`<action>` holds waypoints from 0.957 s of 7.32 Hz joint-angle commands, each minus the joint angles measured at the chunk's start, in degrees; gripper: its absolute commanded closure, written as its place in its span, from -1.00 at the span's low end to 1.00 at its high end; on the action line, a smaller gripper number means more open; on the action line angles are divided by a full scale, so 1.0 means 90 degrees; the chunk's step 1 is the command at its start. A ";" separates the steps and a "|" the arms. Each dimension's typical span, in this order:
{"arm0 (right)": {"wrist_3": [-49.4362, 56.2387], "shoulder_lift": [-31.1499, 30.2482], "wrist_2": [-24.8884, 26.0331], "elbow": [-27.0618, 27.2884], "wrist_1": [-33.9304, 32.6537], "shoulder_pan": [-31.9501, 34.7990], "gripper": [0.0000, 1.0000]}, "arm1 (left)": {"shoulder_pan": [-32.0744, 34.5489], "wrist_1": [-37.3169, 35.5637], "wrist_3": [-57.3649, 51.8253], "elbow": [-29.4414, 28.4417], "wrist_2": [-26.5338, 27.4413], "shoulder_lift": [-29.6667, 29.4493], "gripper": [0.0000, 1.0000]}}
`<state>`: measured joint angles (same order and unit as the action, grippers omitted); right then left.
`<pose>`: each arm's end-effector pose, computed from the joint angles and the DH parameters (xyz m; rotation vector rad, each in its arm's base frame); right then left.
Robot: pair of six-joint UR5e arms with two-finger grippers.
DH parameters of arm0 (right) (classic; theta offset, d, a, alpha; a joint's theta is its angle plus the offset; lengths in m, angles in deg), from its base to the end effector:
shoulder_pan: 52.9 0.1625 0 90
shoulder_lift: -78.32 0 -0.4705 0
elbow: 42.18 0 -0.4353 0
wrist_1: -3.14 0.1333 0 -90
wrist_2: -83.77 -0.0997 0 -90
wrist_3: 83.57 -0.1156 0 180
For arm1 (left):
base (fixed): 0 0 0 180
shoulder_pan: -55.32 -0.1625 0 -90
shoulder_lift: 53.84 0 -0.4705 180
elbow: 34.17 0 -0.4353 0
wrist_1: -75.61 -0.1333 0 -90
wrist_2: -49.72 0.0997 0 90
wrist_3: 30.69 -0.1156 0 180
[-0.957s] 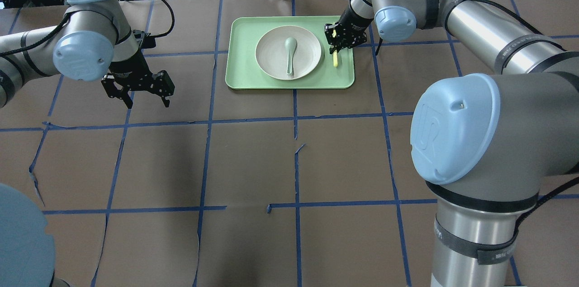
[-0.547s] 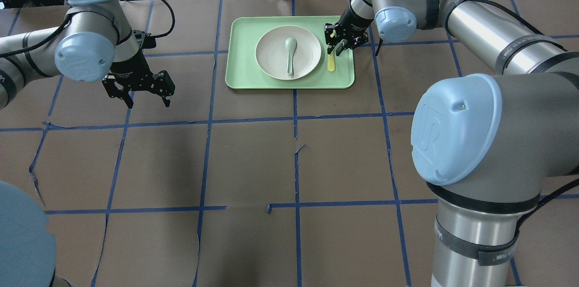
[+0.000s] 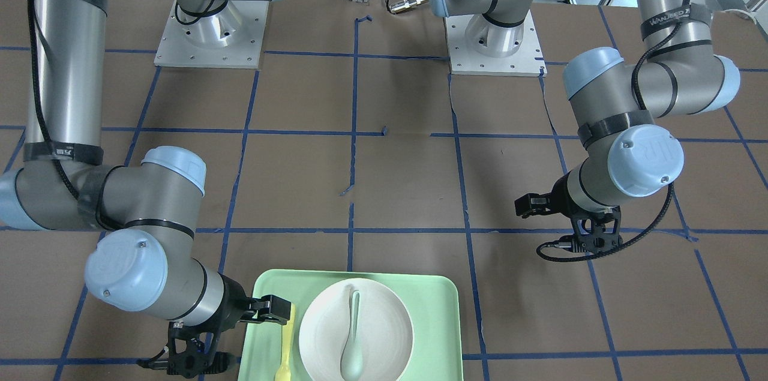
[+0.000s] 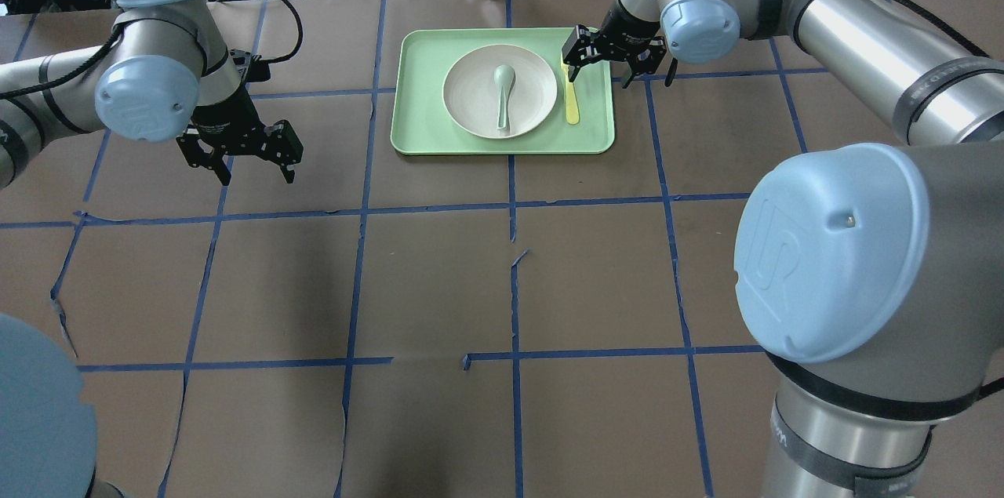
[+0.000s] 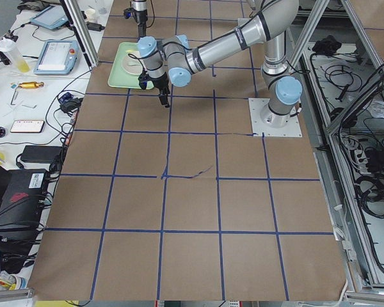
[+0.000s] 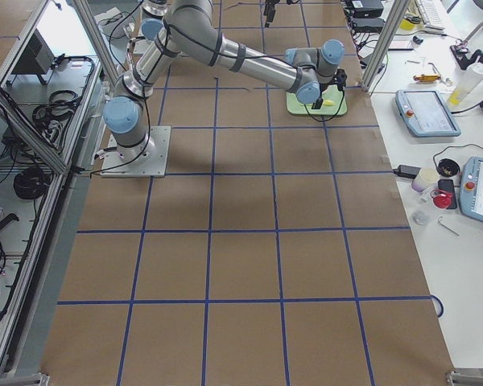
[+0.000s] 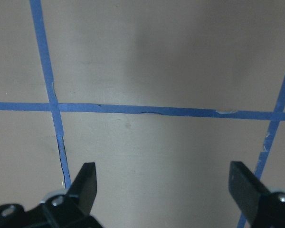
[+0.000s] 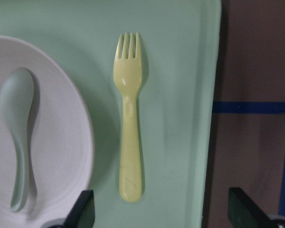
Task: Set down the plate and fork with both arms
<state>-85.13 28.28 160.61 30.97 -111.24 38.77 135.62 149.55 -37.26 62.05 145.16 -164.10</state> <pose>0.1830 -0.7997 0.2420 -0.0065 2.9113 -0.0228 -0.0145 -0.6414 0.2786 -0.0703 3.0585 0.2967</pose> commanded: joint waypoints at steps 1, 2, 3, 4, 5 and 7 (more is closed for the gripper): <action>0.0075 -0.0745 0.0620 0.0076 0.1265 0.0000 -1.00 | 0.0110 0.0086 0.0278 -0.0094 0.0001 0.0364 -1.00; 0.0085 -0.1203 0.1105 0.0241 0.1525 0.0000 -1.00 | 0.0149 0.0105 0.0784 -0.0172 0.0011 0.0511 -1.00; 0.0075 -0.1682 0.1188 0.0445 0.1682 0.0000 -1.00 | 0.0159 0.0569 0.0837 -0.0260 -0.0009 0.0754 -1.00; 0.0065 -0.2141 0.1363 0.0602 0.2099 0.0000 -1.00 | 0.0159 0.0990 0.0905 -0.0396 -0.0038 0.0940 -1.00; 0.0075 -0.2474 0.1480 0.0826 0.2393 0.0039 -1.00 | 0.0159 0.1545 0.0906 -0.0726 -0.0077 0.1126 -1.00; 0.0046 -0.3197 0.1540 0.1101 0.2542 0.0156 -1.00 | 0.0149 0.1920 0.0896 -0.1022 -0.0019 0.1341 -1.00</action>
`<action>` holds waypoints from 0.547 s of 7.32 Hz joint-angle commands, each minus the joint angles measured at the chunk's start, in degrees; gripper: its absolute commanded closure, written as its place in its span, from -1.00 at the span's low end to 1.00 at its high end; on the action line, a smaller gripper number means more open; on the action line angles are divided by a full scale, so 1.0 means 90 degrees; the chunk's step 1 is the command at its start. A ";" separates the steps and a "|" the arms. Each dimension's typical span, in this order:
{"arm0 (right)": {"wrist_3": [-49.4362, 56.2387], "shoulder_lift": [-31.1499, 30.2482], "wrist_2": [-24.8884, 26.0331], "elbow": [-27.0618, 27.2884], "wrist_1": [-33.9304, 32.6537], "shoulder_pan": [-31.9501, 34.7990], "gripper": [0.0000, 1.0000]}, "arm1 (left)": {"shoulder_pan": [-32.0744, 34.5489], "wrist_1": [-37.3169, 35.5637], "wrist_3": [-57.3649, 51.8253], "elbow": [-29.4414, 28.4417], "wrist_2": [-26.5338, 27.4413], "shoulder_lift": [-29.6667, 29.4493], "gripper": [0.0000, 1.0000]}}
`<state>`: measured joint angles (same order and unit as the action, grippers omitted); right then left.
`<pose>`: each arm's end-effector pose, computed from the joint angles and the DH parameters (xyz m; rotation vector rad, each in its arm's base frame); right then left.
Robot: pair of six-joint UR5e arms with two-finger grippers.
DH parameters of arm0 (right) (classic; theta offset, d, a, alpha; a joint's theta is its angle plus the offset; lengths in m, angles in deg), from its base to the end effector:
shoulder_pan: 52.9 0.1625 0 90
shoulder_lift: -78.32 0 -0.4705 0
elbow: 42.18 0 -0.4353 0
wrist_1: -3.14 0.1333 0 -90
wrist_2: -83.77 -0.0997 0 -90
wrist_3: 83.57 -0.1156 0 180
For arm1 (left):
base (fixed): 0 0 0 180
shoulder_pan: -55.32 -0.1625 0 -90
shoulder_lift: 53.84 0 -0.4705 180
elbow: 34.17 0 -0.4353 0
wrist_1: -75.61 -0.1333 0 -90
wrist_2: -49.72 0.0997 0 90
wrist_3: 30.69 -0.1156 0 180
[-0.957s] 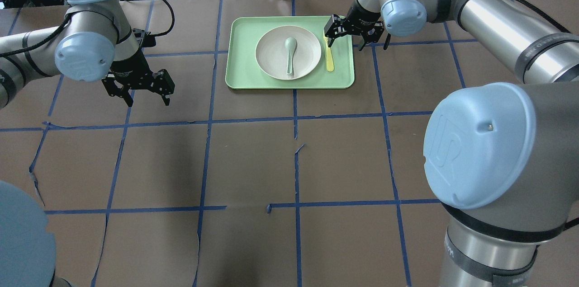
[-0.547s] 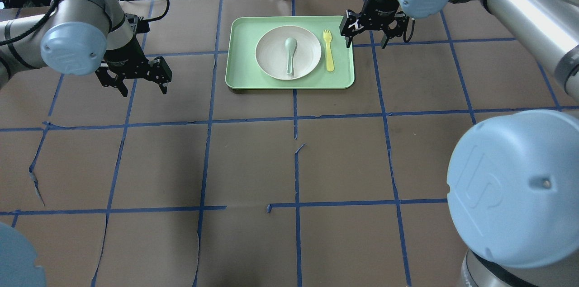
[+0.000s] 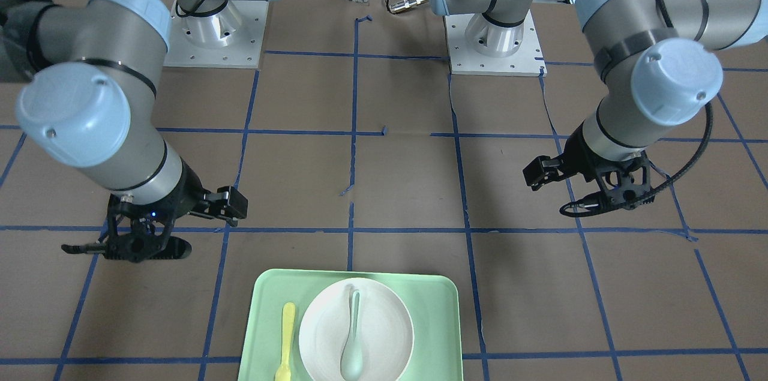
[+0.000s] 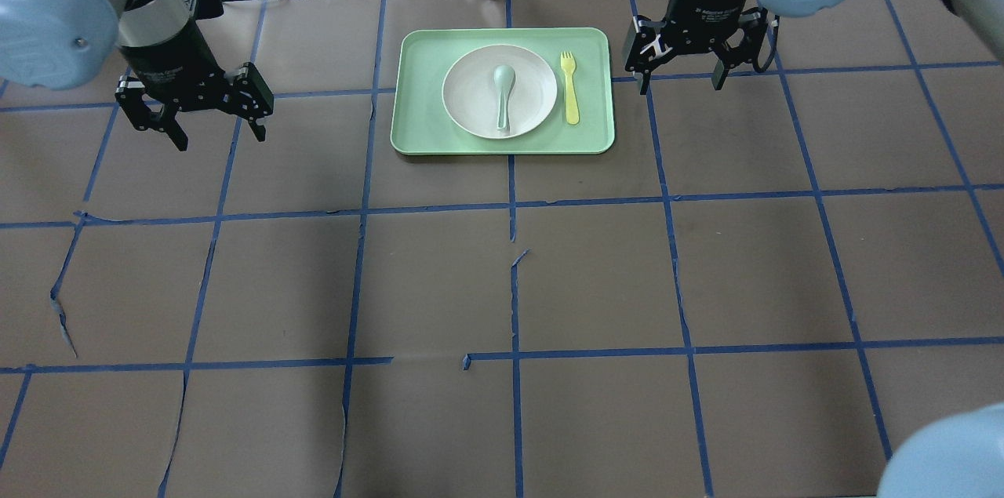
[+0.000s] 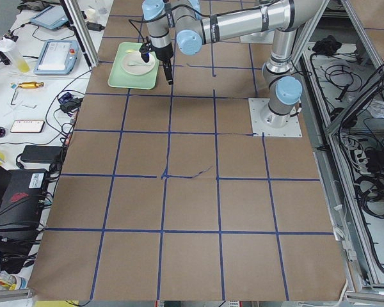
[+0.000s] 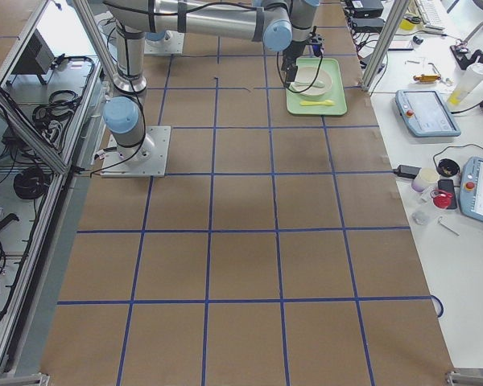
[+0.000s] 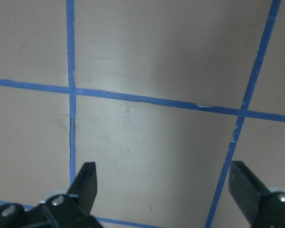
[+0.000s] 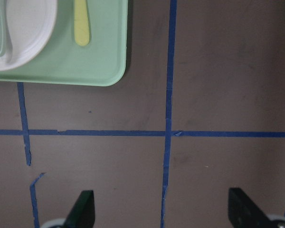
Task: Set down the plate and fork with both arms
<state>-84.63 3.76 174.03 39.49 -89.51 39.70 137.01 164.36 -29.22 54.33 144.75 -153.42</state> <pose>0.1620 -0.6409 0.4391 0.0424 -3.1319 -0.1217 -0.0359 -0.6061 0.4391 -0.2525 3.0449 0.1900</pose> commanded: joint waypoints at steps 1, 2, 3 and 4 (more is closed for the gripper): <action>-0.0009 -0.0727 0.0145 0.0165 0.0660 0.0063 -1.00 | 0.0015 0.0296 0.0013 -0.0107 -0.0041 0.0204 -1.00; 0.0000 -0.0807 0.0311 0.0136 0.0897 0.0063 -1.00 | 0.0103 0.0170 0.0042 -0.0126 -0.0303 0.0176 -1.00; 0.0000 -0.0817 0.0293 0.0174 0.0890 0.0063 -1.00 | 0.0297 -0.0189 0.0042 -0.0087 -0.0344 0.0098 -1.00; 0.0000 -0.0818 0.0341 0.0204 0.0900 0.0063 -1.00 | 0.0560 -0.0221 0.0110 -0.0116 -0.0344 0.0029 -1.00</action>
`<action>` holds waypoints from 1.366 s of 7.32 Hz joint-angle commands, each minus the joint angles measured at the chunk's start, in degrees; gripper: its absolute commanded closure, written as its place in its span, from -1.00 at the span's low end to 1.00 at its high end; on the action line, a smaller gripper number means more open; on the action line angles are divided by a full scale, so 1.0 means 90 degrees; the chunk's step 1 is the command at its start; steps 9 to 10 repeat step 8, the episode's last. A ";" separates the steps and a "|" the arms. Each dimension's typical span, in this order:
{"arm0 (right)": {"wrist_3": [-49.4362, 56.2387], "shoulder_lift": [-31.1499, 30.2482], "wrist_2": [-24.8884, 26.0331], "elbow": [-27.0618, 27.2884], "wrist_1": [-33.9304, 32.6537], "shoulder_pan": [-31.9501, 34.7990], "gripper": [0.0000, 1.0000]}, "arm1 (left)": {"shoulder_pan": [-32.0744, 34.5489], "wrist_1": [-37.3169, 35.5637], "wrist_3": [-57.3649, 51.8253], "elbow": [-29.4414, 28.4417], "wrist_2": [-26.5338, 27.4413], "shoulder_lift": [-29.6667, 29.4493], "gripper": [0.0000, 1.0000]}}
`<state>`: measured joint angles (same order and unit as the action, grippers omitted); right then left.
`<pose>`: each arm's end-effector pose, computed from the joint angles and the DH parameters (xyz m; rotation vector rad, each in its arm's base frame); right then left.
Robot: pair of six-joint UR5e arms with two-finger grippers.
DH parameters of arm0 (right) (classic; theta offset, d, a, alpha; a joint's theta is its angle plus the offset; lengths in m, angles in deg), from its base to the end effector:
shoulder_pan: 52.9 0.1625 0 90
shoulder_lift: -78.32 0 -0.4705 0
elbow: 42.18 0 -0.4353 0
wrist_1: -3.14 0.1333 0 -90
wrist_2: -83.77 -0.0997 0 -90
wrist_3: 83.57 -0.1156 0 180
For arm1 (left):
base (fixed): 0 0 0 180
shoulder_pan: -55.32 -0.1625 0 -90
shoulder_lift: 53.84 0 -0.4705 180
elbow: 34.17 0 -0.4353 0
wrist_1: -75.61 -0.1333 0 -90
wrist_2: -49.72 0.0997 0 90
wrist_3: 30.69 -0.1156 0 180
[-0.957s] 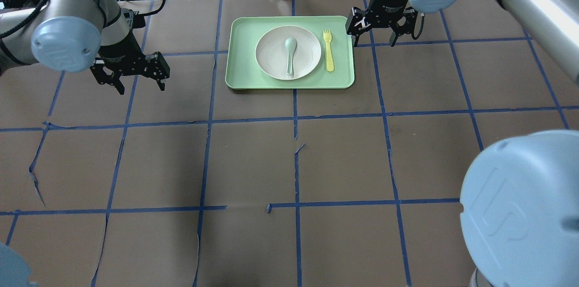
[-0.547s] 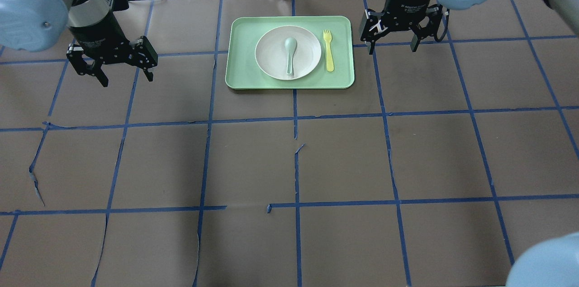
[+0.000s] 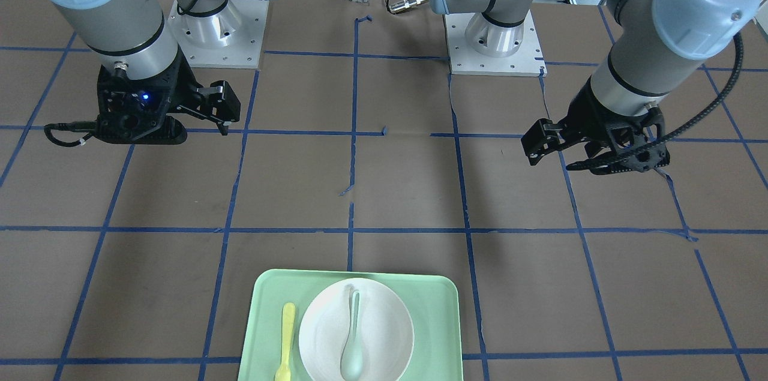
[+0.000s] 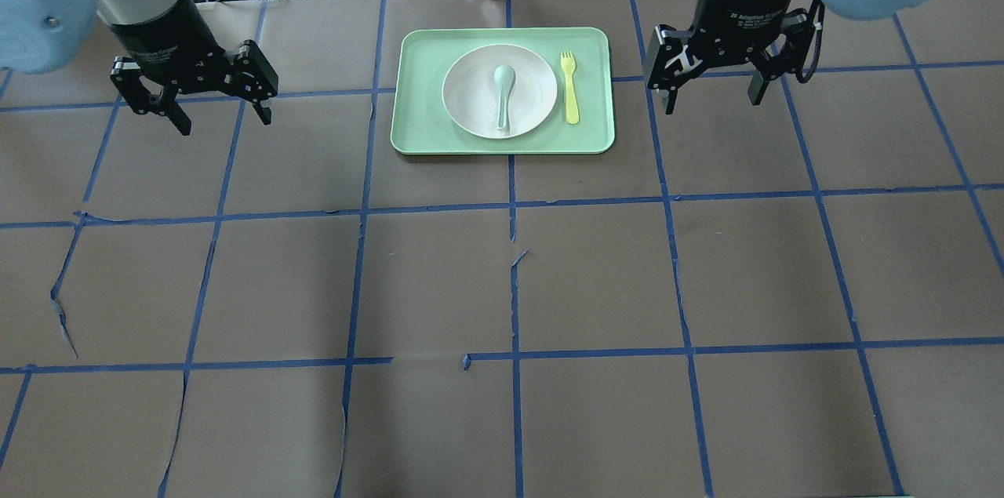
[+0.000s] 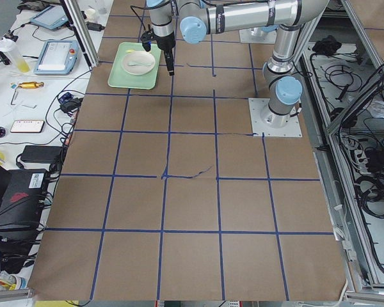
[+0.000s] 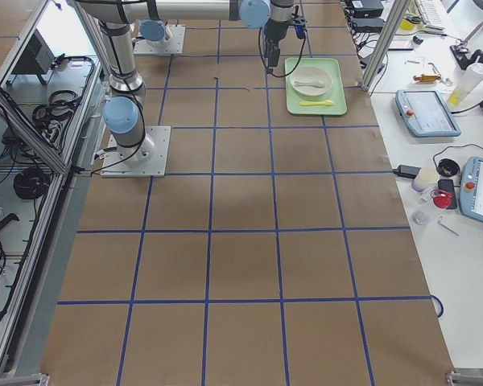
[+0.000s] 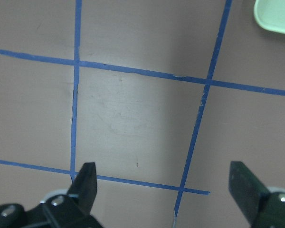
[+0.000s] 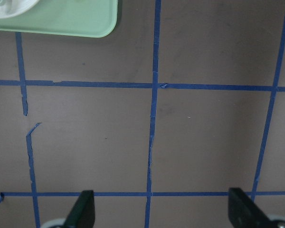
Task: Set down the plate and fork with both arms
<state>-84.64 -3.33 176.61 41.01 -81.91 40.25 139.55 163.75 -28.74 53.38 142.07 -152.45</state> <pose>0.1598 -0.5816 0.4903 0.0603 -3.0826 -0.1719 -0.0682 -0.6039 0.4583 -0.2064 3.0940 0.1185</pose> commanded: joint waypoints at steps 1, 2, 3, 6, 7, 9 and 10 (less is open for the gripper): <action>0.0001 -0.0029 0.0007 0.0035 0.0055 0.0012 -1.00 | 0.0328 -0.0154 0.0086 -0.0021 -0.0026 -0.0050 -1.00; 0.0001 -0.0029 0.0055 0.0035 0.0055 0.0012 -1.00 | 0.0328 -0.0057 0.0096 -0.0021 -0.0007 -0.0020 -1.00; -0.0009 -0.0029 -0.0012 0.0035 0.0045 0.0031 -1.00 | 0.0289 0.0069 0.0115 -0.0079 -0.0026 0.0106 -1.00; -0.0018 -0.0019 -0.0032 0.0025 0.0036 0.0031 -1.00 | 0.0338 0.0071 0.0125 -0.0060 -0.0007 0.0058 -1.00; -0.0028 -0.0029 -0.0032 0.0015 0.0036 0.0041 -1.00 | 0.0338 0.0061 0.0125 -0.0031 -0.0007 0.0048 -1.00; -0.0028 -0.0019 -0.0013 0.0035 0.0016 0.0041 -1.00 | 0.0338 0.0061 0.0125 -0.0050 -0.0007 0.0087 -1.00; -0.0028 -0.0019 -0.0013 0.0035 0.0016 0.0041 -1.00 | 0.0338 0.0061 0.0125 -0.0050 -0.0007 0.0087 -1.00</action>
